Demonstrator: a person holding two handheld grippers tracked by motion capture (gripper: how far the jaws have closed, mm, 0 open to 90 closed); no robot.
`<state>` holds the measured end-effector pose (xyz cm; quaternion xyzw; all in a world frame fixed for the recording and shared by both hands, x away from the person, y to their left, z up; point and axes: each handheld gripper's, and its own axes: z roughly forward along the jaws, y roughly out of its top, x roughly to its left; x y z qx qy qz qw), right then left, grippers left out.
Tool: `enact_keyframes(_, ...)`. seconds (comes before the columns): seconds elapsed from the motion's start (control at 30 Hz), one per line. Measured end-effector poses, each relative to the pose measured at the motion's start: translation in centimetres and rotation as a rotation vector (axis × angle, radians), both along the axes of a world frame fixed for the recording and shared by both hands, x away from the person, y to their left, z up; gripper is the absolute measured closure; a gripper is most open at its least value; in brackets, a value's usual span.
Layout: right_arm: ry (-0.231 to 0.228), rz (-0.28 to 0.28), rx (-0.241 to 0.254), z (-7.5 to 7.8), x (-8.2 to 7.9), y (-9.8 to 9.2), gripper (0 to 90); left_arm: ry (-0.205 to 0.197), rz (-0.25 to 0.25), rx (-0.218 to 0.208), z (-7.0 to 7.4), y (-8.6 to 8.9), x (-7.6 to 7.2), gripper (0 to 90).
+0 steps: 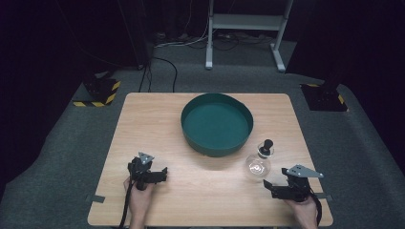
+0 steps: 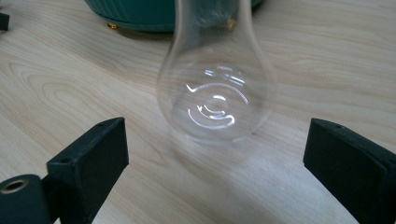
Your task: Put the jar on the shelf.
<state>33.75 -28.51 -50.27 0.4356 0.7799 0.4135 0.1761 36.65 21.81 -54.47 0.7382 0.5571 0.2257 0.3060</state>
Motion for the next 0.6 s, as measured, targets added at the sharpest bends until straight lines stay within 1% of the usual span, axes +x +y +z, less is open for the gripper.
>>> enact_keyframes(0.13, -0.01, 0.012, -0.006, 0.4, 0.4, 0.9, 7.7, 0.0, 0.0, 0.0, 0.0, 0.0, 0.0, 1.1)
enact_keyframes(0.43, -0.038, -0.015, -0.017, 1.0, 2.2, 2.3, 11.4, 0.0, 0.0, 0.0, 0.0, 0.0, 0.0, 1.1)
enact_keyframes(0.47, -0.038, -0.015, -0.017, 1.0, 2.2, 2.3, 11.4, 0.0, 0.0, 0.0, 0.0, 0.0, 0.0, 1.1)
enact_keyframes(0.5, -0.064, -0.023, -0.019, 1.3, 2.4, 2.6, 15.1, 0.0, 0.0, 0.0, 0.0, 0.0, 0.0, 1.1)
enact_keyframes(0.53, -0.08, -0.028, -0.018, 1.4, 2.5, 2.7, 15.8, 0.0, 0.0, 0.0, 0.0, 0.0, 0.0, 1.1)
enact_keyframes(0.6, -0.096, -0.034, -0.01, 1.7, 2.8, 2.8, 17.4, 0.0, 0.0, 0.0, 0.0, 0.0, 0.0, 1.1)
